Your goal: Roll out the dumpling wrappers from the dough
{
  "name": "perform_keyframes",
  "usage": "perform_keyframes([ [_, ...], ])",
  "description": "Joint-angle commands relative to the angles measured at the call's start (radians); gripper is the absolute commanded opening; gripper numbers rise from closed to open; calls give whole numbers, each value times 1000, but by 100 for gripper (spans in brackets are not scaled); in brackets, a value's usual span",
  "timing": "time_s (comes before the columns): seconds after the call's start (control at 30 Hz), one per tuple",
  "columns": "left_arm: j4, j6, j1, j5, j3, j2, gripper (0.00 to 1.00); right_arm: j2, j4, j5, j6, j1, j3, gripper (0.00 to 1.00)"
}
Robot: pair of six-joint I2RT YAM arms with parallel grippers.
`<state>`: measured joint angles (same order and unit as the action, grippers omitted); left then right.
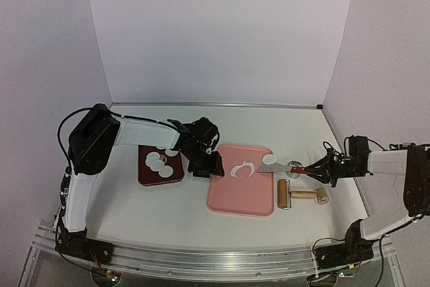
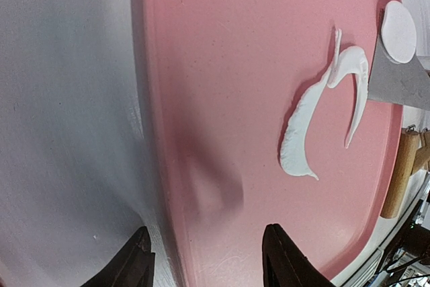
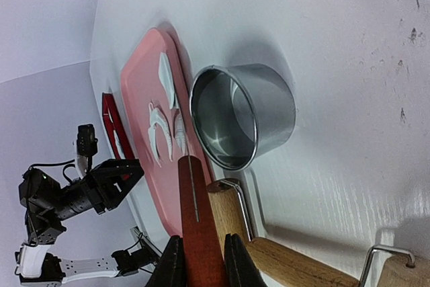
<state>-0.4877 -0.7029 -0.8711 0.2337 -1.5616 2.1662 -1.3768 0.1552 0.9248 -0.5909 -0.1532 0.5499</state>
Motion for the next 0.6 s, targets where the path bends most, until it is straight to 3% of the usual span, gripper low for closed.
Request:
perform_keyframes([
  [0.0, 20, 19, 6, -3, -20, 0, 52, -52, -36, -185, -4, -13, -29, 0],
  [0.57, 32, 3, 5, -29, 14, -51, 51, 68, -187, 34, 7, -12, -58, 0],
])
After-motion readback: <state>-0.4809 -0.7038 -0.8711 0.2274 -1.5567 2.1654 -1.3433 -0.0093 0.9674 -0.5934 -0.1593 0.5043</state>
